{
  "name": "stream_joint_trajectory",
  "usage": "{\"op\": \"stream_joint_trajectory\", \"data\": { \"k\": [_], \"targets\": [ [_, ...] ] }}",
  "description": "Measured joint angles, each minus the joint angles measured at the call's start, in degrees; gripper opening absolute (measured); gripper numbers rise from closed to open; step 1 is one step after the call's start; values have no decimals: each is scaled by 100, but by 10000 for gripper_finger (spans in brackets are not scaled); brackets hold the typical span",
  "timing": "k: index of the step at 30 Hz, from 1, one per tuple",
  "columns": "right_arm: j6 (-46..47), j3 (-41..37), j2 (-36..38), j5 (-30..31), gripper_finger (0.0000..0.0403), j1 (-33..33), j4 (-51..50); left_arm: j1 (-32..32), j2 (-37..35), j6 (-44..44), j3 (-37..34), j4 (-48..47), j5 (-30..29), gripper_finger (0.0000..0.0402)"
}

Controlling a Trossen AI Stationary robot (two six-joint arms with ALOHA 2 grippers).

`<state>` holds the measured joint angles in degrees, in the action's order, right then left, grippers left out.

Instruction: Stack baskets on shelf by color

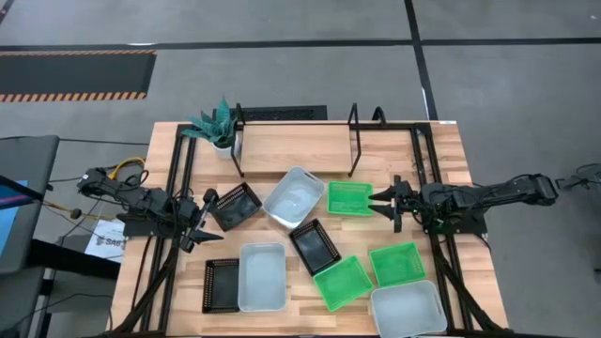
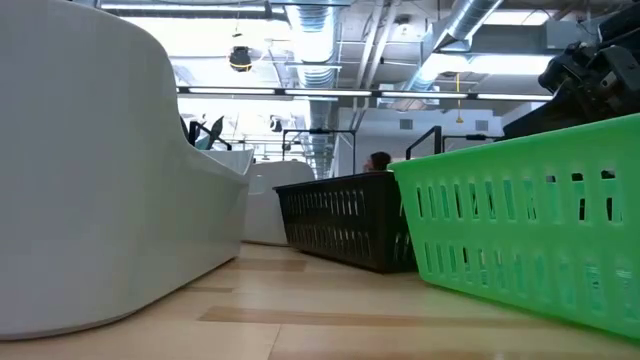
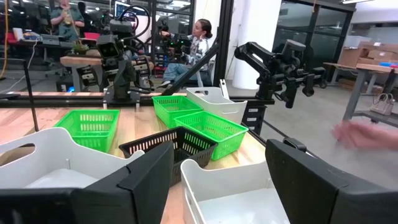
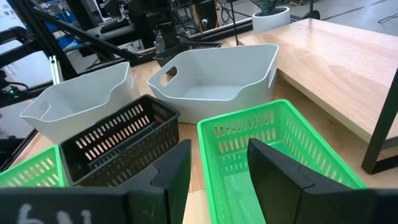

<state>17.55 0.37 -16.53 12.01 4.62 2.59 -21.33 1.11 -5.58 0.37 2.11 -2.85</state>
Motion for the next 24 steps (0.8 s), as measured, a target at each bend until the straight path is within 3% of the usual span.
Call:
{"op": "stream_joint_trajectory", "data": {
  "k": [24],
  "targets": [
    [1, 0, 7, 2, 182, -33, 68, 0, 0, 176, 2, 2, -16, 244]
  ]
}}
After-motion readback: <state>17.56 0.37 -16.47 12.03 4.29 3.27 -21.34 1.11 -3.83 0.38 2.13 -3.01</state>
